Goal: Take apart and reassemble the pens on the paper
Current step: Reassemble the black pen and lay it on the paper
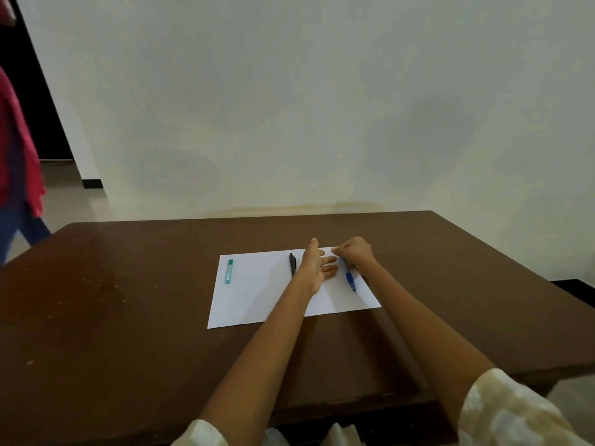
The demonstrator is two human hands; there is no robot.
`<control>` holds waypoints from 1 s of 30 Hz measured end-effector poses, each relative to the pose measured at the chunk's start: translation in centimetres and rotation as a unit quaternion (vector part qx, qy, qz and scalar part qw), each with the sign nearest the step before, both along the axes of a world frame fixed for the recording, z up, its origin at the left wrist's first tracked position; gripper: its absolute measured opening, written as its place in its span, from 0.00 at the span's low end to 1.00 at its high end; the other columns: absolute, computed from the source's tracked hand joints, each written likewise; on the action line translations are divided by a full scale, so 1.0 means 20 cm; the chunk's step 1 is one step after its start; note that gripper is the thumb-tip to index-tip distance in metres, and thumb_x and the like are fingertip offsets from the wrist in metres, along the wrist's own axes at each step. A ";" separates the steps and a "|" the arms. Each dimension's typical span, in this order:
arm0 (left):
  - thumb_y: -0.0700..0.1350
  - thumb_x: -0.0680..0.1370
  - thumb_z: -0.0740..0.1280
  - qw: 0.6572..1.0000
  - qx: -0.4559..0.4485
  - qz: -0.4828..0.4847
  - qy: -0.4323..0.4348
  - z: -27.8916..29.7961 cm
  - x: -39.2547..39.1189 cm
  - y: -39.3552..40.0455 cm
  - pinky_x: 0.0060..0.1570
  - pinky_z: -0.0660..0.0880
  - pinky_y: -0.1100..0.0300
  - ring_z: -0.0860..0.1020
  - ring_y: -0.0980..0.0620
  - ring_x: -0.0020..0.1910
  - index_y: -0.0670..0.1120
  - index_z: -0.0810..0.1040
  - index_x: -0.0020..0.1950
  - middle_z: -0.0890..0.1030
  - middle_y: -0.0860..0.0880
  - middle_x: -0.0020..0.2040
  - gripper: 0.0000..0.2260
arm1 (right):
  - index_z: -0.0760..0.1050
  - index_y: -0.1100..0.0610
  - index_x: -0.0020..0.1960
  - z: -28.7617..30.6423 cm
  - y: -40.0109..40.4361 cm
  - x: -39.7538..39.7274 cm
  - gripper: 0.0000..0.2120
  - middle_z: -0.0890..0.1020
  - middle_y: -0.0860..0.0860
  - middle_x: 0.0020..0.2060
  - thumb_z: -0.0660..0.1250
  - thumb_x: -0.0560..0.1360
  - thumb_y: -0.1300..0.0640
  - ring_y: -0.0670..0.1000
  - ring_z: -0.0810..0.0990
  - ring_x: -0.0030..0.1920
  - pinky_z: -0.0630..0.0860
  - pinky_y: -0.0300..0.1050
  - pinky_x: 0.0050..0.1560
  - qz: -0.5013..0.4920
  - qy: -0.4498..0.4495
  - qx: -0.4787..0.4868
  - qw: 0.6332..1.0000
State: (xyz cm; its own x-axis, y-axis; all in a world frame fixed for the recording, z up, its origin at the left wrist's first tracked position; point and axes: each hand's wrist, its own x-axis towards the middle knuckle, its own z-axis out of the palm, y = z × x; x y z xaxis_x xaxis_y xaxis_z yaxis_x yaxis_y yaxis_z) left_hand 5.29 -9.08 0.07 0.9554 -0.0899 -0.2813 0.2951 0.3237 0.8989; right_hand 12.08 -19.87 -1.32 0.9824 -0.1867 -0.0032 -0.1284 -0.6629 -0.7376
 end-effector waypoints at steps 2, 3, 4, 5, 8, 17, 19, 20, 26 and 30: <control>0.54 0.82 0.49 1.000 0.015 -0.002 0.006 0.02 -0.01 0.00 0.62 0.71 0.50 0.74 0.40 0.63 0.38 0.61 0.72 0.72 0.37 0.67 0.25 | 0.76 0.61 0.43 -0.01 0.01 0.01 0.10 0.72 0.51 0.30 0.68 0.75 0.53 0.52 0.75 0.37 0.73 0.42 0.42 0.002 -0.006 -0.036 0.999; 0.54 0.82 0.49 1.000 0.024 -0.003 0.008 0.03 -0.02 -0.01 0.61 0.71 0.50 0.74 0.40 0.62 0.39 0.61 0.73 0.72 0.37 0.67 0.24 | 0.76 0.61 0.44 -0.02 0.01 0.01 0.10 0.72 0.51 0.30 0.68 0.75 0.53 0.52 0.75 0.38 0.73 0.42 0.40 0.003 -0.010 -0.048 0.999; 0.53 0.82 0.50 0.999 0.034 -0.003 0.007 0.04 -0.02 0.00 0.59 0.72 0.51 0.75 0.40 0.60 0.39 0.61 0.73 0.72 0.38 0.66 0.24 | 0.76 0.61 0.43 -0.01 0.02 0.00 0.10 0.72 0.51 0.30 0.68 0.75 0.53 0.51 0.75 0.36 0.72 0.41 0.38 0.004 -0.011 -0.060 0.998; 0.53 0.83 0.50 0.999 0.046 -0.003 0.002 0.05 -0.03 0.00 0.56 0.74 0.53 0.76 0.41 0.58 0.40 0.61 0.73 0.73 0.38 0.66 0.23 | 0.75 0.61 0.43 -0.02 0.02 0.00 0.10 0.72 0.51 0.30 0.67 0.76 0.53 0.50 0.73 0.34 0.71 0.40 0.35 0.006 -0.013 -0.072 0.997; 0.49 0.83 0.52 0.994 0.109 0.005 -0.025 0.07 -0.03 0.05 0.55 0.74 0.55 0.76 0.43 0.57 0.39 0.63 0.72 0.74 0.39 0.65 0.21 | 0.73 0.60 0.45 -0.02 0.03 -0.01 0.10 0.75 0.54 0.37 0.67 0.76 0.53 0.51 0.74 0.37 0.71 0.42 0.37 0.019 0.000 -0.104 0.994; 0.42 0.81 0.56 0.980 0.155 0.104 -0.068 0.07 -0.04 0.40 0.53 0.73 0.58 0.76 0.47 0.50 0.39 0.69 0.68 0.76 0.40 0.62 0.16 | 0.74 0.59 0.36 0.07 0.38 -0.14 0.13 0.74 0.50 0.33 0.67 0.76 0.53 0.50 0.73 0.37 0.67 0.39 0.36 0.095 -0.077 -0.107 0.987; 0.42 0.81 0.57 0.976 0.161 0.130 -0.064 0.06 -0.04 0.46 0.52 0.73 0.57 0.77 0.46 0.50 0.39 0.70 0.68 0.77 0.40 0.62 0.16 | 0.75 0.61 0.45 0.07 0.46 -0.16 0.14 0.78 0.53 0.40 0.67 0.75 0.49 0.53 0.78 0.44 0.72 0.40 0.40 0.126 -0.015 -0.134 0.983; 0.41 0.81 0.57 0.975 0.165 0.140 -0.058 0.05 -0.05 0.48 0.52 0.74 0.57 0.77 0.45 0.51 0.39 0.70 0.68 0.77 0.40 0.62 0.16 | 0.75 0.62 0.50 0.07 0.49 -0.17 0.16 0.79 0.55 0.45 0.68 0.75 0.48 0.54 0.79 0.48 0.74 0.41 0.44 0.126 0.008 -0.148 0.981; 0.40 0.81 0.56 0.980 0.151 0.125 -0.028 0.03 -0.10 0.57 0.47 0.77 0.55 0.78 0.41 0.53 0.38 0.68 0.69 0.76 0.39 0.62 0.17 | 0.74 0.62 0.55 0.05 0.53 -0.20 0.11 0.76 0.55 0.40 0.65 0.76 0.57 0.51 0.74 0.41 0.65 0.36 0.30 0.109 0.006 -0.155 0.982; 0.40 0.81 0.57 0.987 0.121 0.106 -0.003 0.05 -0.11 0.58 0.47 0.77 0.52 0.78 0.39 0.56 0.38 0.67 0.70 0.75 0.38 0.63 0.17 | 0.78 0.63 0.48 0.09 0.54 -0.22 0.06 0.76 0.59 0.40 0.64 0.74 0.63 0.51 0.76 0.36 0.79 0.43 0.38 0.155 0.004 0.087 0.984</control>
State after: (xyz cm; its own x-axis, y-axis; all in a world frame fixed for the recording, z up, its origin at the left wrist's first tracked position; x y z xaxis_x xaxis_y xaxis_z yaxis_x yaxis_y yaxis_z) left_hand 3.19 2.43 1.10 0.9475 0.1810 -0.2635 0.2376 0.1526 0.9593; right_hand 7.59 -9.05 0.48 0.9919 0.1260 -0.0162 0.0541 -0.5342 -0.8436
